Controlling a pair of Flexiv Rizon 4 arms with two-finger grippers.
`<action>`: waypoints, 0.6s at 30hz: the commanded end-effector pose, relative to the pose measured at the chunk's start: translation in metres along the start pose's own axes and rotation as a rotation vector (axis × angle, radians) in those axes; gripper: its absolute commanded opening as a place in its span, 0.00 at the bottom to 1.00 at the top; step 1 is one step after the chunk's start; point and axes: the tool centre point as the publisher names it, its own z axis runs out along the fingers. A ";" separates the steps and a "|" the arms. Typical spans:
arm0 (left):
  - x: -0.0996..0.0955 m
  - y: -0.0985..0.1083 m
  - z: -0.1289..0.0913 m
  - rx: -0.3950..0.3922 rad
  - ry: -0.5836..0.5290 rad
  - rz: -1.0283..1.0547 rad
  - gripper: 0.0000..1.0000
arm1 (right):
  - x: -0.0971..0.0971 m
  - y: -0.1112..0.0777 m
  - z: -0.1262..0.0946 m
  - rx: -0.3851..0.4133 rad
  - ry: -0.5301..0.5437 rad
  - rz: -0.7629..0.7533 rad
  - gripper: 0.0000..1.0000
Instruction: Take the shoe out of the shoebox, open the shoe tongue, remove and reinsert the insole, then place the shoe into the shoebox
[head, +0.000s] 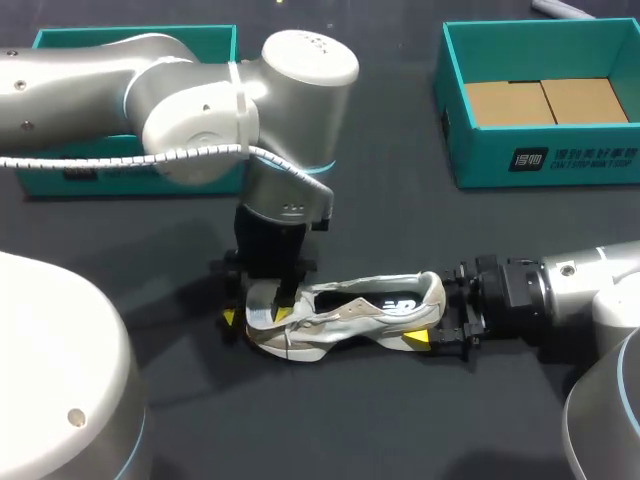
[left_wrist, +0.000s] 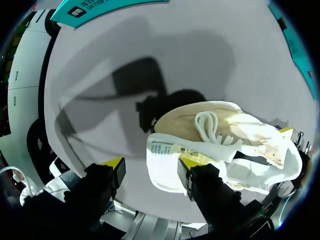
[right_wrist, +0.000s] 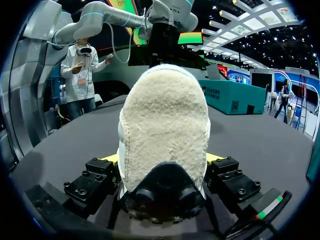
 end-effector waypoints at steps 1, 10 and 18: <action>0.005 -0.002 0.003 -0.007 -0.026 0.002 0.71 | 0.000 0.000 -0.001 0.004 0.000 0.000 0.00; -0.007 0.011 -0.033 0.066 0.005 0.046 0.69 | 0.000 0.000 -0.001 0.004 0.000 0.000 0.00; -0.003 0.025 -0.077 0.157 0.101 0.132 0.69 | 0.000 0.000 -0.001 0.004 0.000 0.000 0.00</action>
